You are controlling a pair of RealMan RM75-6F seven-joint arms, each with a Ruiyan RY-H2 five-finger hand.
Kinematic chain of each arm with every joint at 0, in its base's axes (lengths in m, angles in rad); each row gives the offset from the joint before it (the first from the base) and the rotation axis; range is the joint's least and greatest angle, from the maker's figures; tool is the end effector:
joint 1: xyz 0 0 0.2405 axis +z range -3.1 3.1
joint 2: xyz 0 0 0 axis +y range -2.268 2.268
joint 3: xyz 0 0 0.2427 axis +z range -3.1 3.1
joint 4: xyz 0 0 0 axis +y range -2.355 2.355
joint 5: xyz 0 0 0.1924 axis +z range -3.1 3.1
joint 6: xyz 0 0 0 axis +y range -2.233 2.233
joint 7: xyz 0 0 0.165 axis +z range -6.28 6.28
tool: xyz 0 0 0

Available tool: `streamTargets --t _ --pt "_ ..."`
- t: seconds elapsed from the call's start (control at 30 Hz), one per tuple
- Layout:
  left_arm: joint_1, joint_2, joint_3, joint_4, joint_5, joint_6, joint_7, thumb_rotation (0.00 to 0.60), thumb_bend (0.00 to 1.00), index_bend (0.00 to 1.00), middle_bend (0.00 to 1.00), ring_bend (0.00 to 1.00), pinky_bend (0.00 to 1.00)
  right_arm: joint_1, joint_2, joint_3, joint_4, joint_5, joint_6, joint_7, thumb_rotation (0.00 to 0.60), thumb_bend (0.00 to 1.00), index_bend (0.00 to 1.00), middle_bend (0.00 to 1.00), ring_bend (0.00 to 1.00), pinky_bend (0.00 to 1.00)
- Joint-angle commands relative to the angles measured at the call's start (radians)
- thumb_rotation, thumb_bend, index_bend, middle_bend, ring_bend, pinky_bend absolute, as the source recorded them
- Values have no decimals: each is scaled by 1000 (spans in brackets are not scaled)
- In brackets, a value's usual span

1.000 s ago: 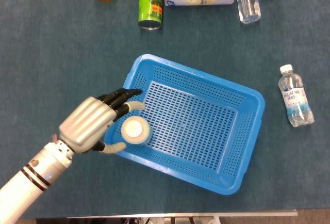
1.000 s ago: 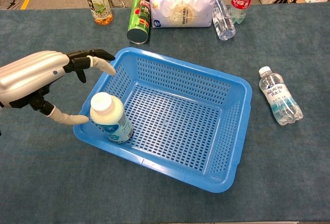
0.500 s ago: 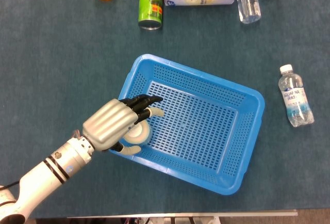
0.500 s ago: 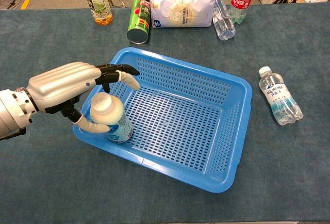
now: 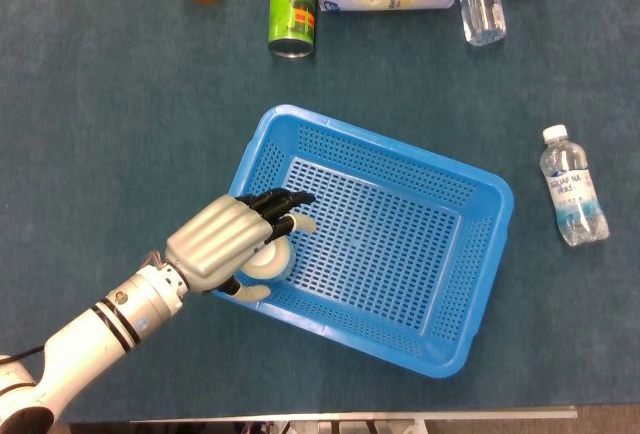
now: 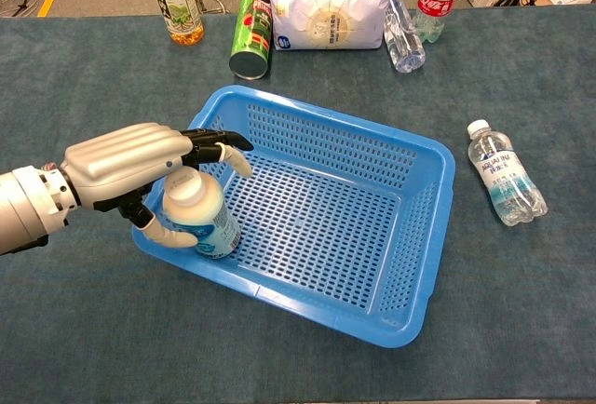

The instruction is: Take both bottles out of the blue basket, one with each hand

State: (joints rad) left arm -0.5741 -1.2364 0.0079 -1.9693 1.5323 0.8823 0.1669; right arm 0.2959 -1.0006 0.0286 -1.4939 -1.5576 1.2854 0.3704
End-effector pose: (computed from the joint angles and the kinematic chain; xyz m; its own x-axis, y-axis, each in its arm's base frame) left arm -0.1129 0.2221 0.0223 0.4233 0.4866 0.7643 0.8006 -0.5957 -0.0641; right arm -0.2842 -0.2592 0.1861 0.3080 -0.1479 0.9398 -0.9433 -0.1764 0.2813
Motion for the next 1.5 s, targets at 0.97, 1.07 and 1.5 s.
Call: streamTargets --t 0.97,1.07,1.5 --pt "-22 -50 25 40 -27 27 9 600 155 318 204 218 497 -6 -11 -3 21 -4 -9 29 600 0 147 272 214 481" --pt "-22 -52 27 41 -28 31 8 600 156 332 216 248 529 -6 -13 -4 22 -4 -10 31 600 0 147 272 214 481" --pt "-13 -64 30 44 -23 65 6 600 156 418 349 373 645 -7 -19 -4 28 -5 -12 37 600 0 159 272 214 481"
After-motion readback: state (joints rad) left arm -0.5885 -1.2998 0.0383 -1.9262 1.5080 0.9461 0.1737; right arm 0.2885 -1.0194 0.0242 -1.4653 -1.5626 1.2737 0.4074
